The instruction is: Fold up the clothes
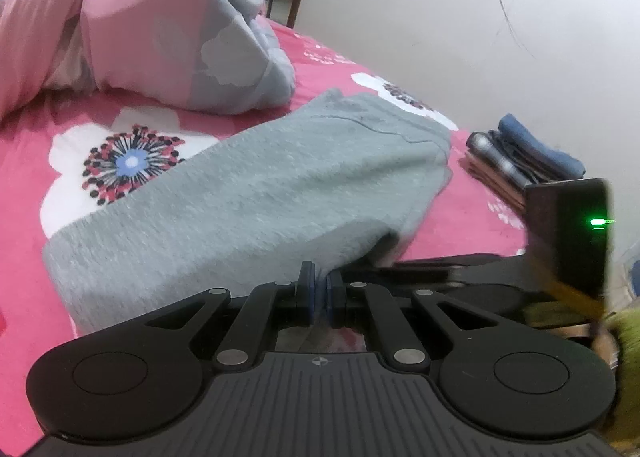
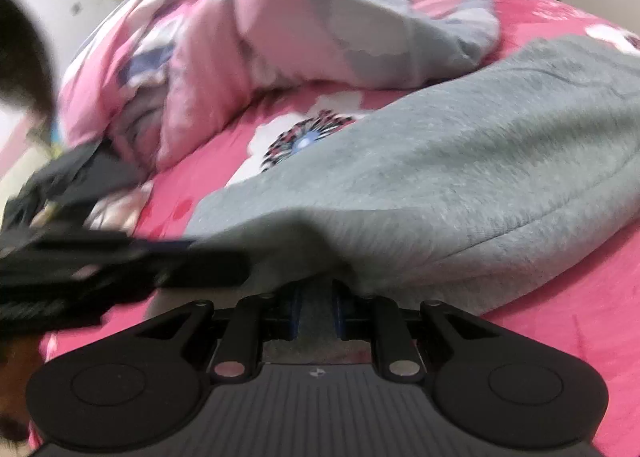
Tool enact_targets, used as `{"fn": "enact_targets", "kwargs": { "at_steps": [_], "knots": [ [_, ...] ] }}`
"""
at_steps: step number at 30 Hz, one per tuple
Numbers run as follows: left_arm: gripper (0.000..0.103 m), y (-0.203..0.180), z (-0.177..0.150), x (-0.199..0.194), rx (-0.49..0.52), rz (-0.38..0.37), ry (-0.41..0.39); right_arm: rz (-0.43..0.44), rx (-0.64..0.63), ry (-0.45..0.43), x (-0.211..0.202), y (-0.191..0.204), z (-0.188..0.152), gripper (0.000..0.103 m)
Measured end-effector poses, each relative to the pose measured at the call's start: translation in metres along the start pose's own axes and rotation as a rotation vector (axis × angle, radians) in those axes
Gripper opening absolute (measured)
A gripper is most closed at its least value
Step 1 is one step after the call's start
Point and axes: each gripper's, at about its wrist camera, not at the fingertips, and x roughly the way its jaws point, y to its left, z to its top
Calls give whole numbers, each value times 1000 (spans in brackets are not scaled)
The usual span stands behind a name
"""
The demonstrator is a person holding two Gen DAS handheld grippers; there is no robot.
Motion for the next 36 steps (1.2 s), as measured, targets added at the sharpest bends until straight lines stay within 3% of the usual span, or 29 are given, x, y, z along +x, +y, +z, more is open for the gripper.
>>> {"fn": "enact_targets", "kwargs": {
  "at_steps": [5,9,17,20,23,28,33,36],
  "knots": [
    [0,13,-8,2,-62,14,26,-144,-108,-81,12,18,-14,17],
    [1,13,-13,3,-60,3,33,-147,-114,-121,-7,22,-16,17],
    [5,14,-30,14,16,25,86,-131,62,-156,10,-12,-20,15],
    [7,7,-37,13,112,51,86,-100,140,-149,10,-21,-17,16],
    [11,-4,-40,8,193,84,79,-83,153,-140,8,-24,-16,16],
    [43,-15,-45,-5,261,179,55,-34,239,-111,3,-32,-8,17],
    [45,-20,-61,10,366,319,94,-16,261,-70,-2,-36,-4,18],
    [45,-16,-62,17,356,371,98,-11,229,-52,-4,-37,-1,18]
  ]
}}
